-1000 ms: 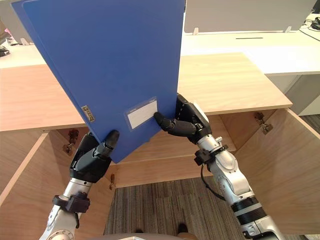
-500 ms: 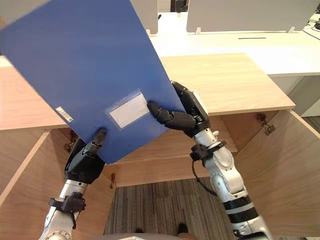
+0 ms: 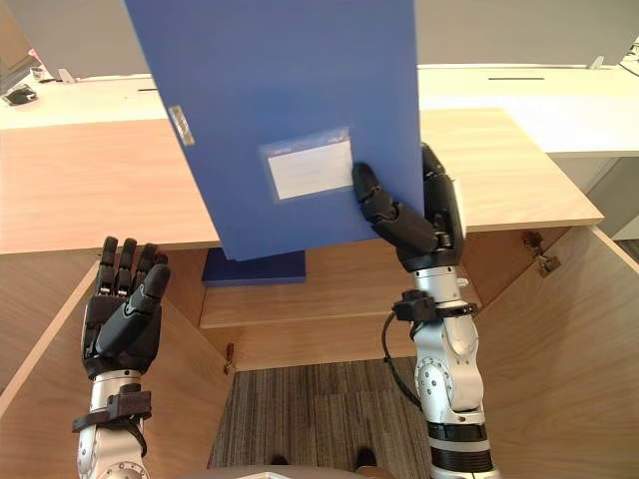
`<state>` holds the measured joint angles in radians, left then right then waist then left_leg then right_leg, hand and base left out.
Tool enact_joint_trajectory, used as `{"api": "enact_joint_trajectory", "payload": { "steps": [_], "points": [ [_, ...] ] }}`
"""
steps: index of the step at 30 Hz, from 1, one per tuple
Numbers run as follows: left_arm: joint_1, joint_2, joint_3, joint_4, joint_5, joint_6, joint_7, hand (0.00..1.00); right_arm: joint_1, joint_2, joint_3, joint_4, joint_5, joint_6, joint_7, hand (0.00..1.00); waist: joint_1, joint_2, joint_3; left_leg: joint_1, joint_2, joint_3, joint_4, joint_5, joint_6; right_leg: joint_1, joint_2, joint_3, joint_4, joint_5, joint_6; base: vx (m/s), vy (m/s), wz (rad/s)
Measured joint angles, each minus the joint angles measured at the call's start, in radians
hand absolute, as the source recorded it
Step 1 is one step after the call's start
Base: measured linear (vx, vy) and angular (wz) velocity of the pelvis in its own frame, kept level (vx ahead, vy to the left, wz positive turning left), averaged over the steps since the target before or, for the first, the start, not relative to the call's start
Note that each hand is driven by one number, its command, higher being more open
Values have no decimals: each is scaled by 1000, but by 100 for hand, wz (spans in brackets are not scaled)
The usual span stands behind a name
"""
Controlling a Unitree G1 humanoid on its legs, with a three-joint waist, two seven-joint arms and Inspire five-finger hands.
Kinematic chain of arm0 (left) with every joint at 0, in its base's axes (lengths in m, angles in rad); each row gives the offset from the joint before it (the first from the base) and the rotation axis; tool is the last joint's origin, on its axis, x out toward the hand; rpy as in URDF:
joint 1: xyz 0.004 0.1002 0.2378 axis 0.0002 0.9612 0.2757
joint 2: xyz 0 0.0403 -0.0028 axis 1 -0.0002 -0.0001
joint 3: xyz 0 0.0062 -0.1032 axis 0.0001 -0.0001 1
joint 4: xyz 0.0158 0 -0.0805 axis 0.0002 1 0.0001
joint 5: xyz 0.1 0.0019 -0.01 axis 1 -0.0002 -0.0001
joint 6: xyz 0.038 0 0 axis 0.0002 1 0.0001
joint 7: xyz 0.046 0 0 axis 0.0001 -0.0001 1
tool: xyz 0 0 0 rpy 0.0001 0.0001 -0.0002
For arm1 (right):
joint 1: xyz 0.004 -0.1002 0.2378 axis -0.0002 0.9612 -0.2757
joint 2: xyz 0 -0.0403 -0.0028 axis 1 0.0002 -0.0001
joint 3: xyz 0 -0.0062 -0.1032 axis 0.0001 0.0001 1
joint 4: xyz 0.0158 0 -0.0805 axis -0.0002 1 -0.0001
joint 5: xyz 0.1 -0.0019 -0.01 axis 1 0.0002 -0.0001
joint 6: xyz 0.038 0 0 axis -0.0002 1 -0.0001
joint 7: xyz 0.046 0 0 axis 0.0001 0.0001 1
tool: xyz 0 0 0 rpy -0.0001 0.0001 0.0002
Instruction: Walk over to the cabinet, pick up the folder, carry it to the office cabinet, place the folder inside the office cabinet, then close the office cabinet door
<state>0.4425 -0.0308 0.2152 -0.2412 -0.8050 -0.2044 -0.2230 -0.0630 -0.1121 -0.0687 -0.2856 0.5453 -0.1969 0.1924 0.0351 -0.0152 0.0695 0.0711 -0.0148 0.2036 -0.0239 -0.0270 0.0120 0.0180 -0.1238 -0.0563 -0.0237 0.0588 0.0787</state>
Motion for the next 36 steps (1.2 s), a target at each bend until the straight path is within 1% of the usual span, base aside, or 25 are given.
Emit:
{"api": "enact_joint_trajectory", "payload": {
  "steps": [4,7,10,12,15,16,17,18,19,21,22,23,24,25,27,28,29,30,31,33,34,36],
  "points": [
    [13,-12,0,84,64,3,1,100,6,9,-6,-23,-23,-4,-8,0,-1,5,-3,0,0,-1,-2,0,0,0,0,-2,-1,-1,0,0,0,0],
    [13,-11,-2,177,170,5,1,100,7,13,-2,-27,-64,-4,-16,0,-1,9,-6,0,-1,-1,-4,0,0,-1,0,-3,-2,-1,-1,0,0,0],
    [11,-9,-4,305,275,6,8,100,33,12,40,-41,-77,-5,-20,0,-2,10,-6,-3,-1,-1,-4,0,0,-2,0,-3,-8,-1,0,0,0,0],
    [7,3,-5,436,343,9,29,100,52,2,120,-44,-78,-5,-19,0,-10,11,-7,-7,0,1,-5,-1,-1,-5,1,-2,-13,-1,0,0,0,0],
    [1,13,-4,549,426,12,52,100,66,-27,209,-44,-81,-5,-7,0,-8,12,-6,-8,2,2,-5,-3,-4,-6,3,-1,-14,-1,0,0,0,0],
    [-8,21,-3,625,467,12,65,100,73,-51,268,-38,-89,-5,12,0,-5,13,-6,-10,3,4,-4,-4,-6,-9,4,0,-15,-1,0,0,0,0],
    [-13,24,-2,656,480,12,70,100,73,-59,293,-33,-96,-5,19,0,-4,13,-6,-13,3,5,-4,-4,-6,-12,4,1,-15,-1,0,-23,-20,-7],
    [-33,36,3,740,516,12,80,100,72,-81,353,-15,-118,-5,38,0,0,13,-5,-22,3,9,-3,-5,-7,-23,4,5,-14,-1,0,-25,-15,-5],
    [-43,42,3,776,529,12,87,100,71,-91,376,-2,-126,-5,45,0,0,14,-5,-26,3,10,0,-5,-7,-25,3,6,-14,-1,0,-34,-15,-8],
    [-72,64,3,884,556,12,105,100,60,-121,450,59,-162,-5,56,0,1,24,5,-45,6,16,30,-20,-7,-38,3,13,-10,-1,0,-30,-9,-9],
    [-106,79,2,962,576,13,122,100,27,-150,504,130,-207,-5,62,0,1,25,27,-74,13,23,83,-44,-6,-53,3,20,3,-1,-1,-41,-2,-10],
    [-122,86,0,992,589,13,128,100,14,-159,518,156,-234,-4,62,0,2,32,39,-94,16,25,109,-55,-7,-63,4,22,12,-2,-1,-80,-7,-7],
    [-156,93,-3,1030,603,14,137,100,-16,-179,539,203,-283,-3,57,0,1,32,68,-134,23,24,162,-72,-4,-86,4,22,30,-2,-2,-116,-8,0],
    [-175,95,-5,1041,610,14,140,100,-36,-191,546,227,-301,-3,56,0,2,39,92,-157,28,24,192,-83,-3,-101,5,22,44,-3,-3,-174,-10,2],
    [-256,97,-27,1081,618,14,155,100,-112,-214,552,315,-311,-3,44,0,1,79,176,-271,48,21,320,-119,3,-195,10,25,125,-14,-2,-192,6,0],
    [-273,97,-33,1085,618,15,158,100,-128,-214,551,325,-313,-3,41,0,-1,88,197,-294,51,21,343,-123,4,-218,10,26,146,-18,-2,-156,16,-1],
    [-301,101,-49,1086,618,14,162,100,-155,-217,552,333,-313,-6,42,0,-6,102,238,-326,56,21,376,-129,7,-255,10,29,187,-29,-1,-219,20,-2],
    [-325,104,-55,1086,617,11,166,100,-179,-216,552,336,-313,-19,41,0,-9,111,269,-364,65,22,417,-139,7,-299,11,31,238,-43,-1,-183,13,-3],
    [-334,108,-63,1086,616,10,172,100,-189,-215,552,337,-313,-27,40,0,-10,112,277,-388,70,22,441,-146,7,-326,13,33,265,-52,-2,-227,13,-5],
    [-377,128,-96,1082,608,3,180,100,-238,-204,542,339,-313,-51,33,0,-16,112,325,-472,87,20,527,-168,8,-428,16,37,380,-90,-5,-204,-4,-2],
    [-387,128,-99,1082,607,3,181,100,-247,-204,537,340,-313,-55,30,0,-18,111,331,-495,89,19,546,-174,6,-455,15,38,407,-99,-5,-206,-16,4],
    [-431,129,-130,1083,588,1,185,100,-274,-189,483,372,-312,-77,25,0,-21,113,348,-596,99,12,619,-190,4,-564,14,38,498,-126,-11,-187,-22,6]
  ]
}}
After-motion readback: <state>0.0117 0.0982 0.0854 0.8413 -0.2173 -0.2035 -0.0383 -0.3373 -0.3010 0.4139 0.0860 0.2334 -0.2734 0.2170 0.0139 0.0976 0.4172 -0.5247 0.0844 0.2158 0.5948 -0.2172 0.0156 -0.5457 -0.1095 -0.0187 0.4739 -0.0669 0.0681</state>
